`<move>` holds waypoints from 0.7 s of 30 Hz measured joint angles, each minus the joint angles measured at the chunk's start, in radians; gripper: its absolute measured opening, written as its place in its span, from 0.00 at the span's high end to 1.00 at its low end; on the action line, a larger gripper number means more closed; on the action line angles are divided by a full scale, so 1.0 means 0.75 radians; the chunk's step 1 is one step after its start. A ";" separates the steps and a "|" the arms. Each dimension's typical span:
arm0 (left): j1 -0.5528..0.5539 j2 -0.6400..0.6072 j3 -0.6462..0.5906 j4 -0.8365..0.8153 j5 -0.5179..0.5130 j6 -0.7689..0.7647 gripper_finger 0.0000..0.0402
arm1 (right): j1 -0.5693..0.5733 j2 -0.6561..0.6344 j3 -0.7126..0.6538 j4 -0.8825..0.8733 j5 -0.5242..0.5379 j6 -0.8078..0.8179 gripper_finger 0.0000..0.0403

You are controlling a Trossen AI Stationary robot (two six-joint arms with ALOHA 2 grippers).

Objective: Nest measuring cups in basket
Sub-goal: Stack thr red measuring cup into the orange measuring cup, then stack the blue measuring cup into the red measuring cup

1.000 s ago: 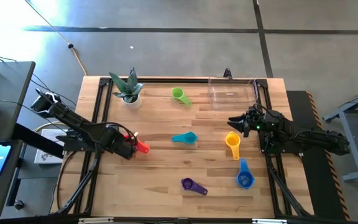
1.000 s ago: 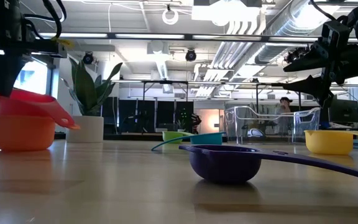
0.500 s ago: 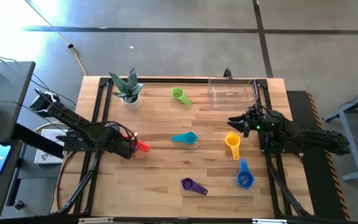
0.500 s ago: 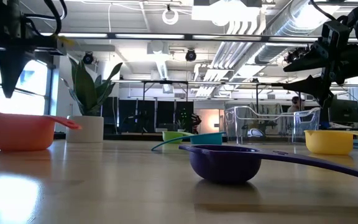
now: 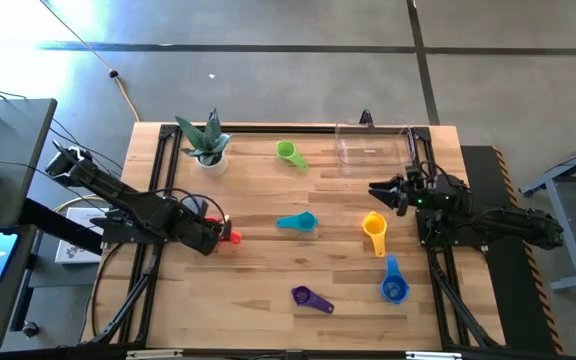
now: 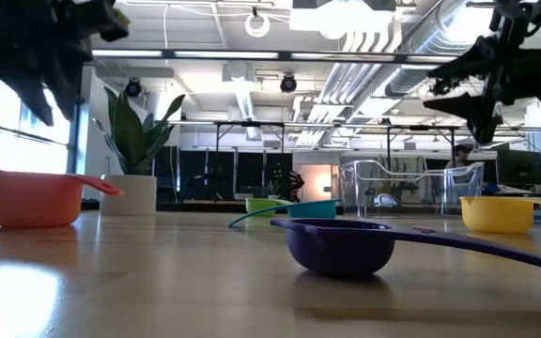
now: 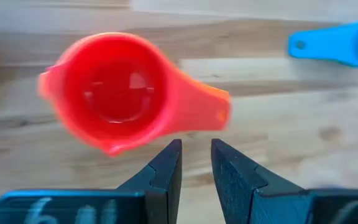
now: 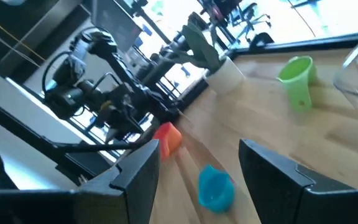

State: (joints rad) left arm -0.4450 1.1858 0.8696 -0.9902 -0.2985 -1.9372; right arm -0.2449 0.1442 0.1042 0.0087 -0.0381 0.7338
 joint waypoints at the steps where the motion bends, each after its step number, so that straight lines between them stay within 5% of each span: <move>1: 0.000 0.001 0.011 0.005 -0.006 0.027 0.81 | 0.000 0.001 0.016 -0.002 0.000 -0.001 0.48; 12: 0.000 -0.001 0.102 0.005 -0.107 0.221 0.81 | 0.000 0.068 0.230 -0.039 -0.001 -0.060 0.48; 21: -0.001 -0.001 0.123 -0.038 -0.061 0.352 0.81 | 0.000 0.275 0.546 -0.508 -0.059 -0.049 0.48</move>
State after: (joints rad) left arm -0.4454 1.1851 0.9615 -1.0186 -0.3444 -1.6730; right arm -0.2447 0.3507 0.5136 -0.3727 -0.0827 0.6972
